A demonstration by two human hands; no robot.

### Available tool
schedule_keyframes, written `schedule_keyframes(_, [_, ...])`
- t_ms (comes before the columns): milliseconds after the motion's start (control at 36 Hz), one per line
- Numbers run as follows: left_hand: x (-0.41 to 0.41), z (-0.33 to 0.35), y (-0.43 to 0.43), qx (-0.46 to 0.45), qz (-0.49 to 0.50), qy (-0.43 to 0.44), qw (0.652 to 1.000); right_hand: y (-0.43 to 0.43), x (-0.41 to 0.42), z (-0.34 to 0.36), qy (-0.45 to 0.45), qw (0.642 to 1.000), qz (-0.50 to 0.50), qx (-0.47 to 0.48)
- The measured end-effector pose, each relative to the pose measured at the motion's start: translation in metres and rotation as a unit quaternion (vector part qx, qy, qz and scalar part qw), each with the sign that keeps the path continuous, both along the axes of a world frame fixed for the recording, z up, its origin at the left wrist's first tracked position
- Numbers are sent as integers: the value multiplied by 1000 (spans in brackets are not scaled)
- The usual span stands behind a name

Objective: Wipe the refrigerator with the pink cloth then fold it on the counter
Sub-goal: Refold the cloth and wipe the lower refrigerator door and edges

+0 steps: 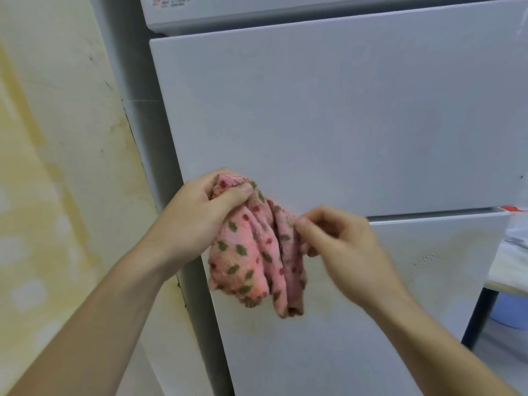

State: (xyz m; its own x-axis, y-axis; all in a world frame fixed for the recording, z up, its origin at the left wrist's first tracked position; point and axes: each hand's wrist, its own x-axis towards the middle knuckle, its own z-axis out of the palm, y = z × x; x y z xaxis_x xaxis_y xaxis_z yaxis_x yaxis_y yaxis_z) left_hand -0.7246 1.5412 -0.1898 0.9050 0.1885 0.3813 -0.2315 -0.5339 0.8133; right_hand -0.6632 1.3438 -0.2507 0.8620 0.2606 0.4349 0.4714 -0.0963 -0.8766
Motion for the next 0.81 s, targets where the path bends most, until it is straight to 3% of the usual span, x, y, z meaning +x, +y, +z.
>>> schedule_keyframes(56, [-3,0,9,-37,-12,34,999,-8,6,8,49,997,19,61])
schedule_keyframes(111, [-6,-2,13,-75,-17,55,996,-10,9,17,67,996,18,57])
schedule_keyframes(194, [-8,-1,13,-115,-29,54,991,-1,-1,20,58,995,53,-60])
schedule_keyframes(278, [-10,1,11,-91,-69,58,992,11,-15,11,18,983,32,-178])
schedule_keyframes(361, [-15,3,12,-41,-83,68,993,14,-11,8,-32,990,-20,-137])
schedule_keyframes(444, [-20,3,18,-28,-104,90,990,10,-1,16,21,1000,-10,-14])
schedule_keyframes(500, [-21,2,21,-33,-110,94,989,8,4,24,37,999,27,1])
schedule_keyframes(583, [-20,-3,20,-58,-109,87,989,9,-3,27,39,985,74,-152])
schedule_keyframes(639, [-18,-5,20,-69,-106,82,989,13,-9,19,-22,974,42,-223])
schedule_keyframes(694, [-17,-5,20,-86,-102,85,987,15,-7,13,-57,979,-13,-194])
schedule_keyframes(806, [-22,-3,21,-134,-135,105,976,16,-1,22,38,998,-1,-51])
